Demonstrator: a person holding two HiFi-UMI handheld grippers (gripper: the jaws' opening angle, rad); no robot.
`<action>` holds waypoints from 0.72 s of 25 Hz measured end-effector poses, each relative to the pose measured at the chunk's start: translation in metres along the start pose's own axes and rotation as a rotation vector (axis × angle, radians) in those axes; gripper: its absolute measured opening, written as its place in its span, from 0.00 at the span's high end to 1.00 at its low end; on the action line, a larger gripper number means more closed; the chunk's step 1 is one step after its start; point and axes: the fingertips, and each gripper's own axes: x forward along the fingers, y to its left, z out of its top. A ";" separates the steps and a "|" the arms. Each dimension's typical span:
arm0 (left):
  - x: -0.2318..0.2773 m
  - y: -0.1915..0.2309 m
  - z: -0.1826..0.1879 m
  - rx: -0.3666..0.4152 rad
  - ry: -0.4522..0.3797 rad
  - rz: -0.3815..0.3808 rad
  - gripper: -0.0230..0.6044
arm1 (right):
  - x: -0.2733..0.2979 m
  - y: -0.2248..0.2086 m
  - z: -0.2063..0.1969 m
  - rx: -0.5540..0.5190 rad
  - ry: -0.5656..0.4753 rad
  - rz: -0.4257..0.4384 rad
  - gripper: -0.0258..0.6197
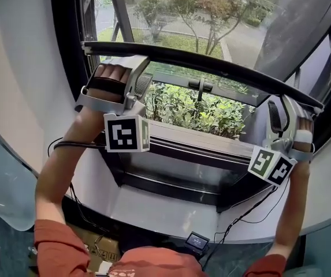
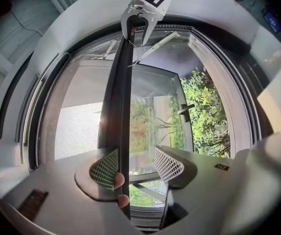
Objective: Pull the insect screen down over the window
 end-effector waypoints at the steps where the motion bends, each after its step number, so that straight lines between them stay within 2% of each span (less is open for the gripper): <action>1: -0.001 -0.004 0.000 -0.003 -0.001 -0.004 0.61 | -0.002 0.004 0.000 0.008 -0.003 0.008 0.65; 10: -0.015 -0.060 0.001 -0.006 -0.001 -0.067 0.61 | -0.023 0.059 -0.002 0.060 -0.007 0.071 0.63; 18: -0.023 -0.084 0.002 -0.026 0.006 -0.128 0.61 | -0.034 0.081 -0.002 0.093 0.000 0.149 0.63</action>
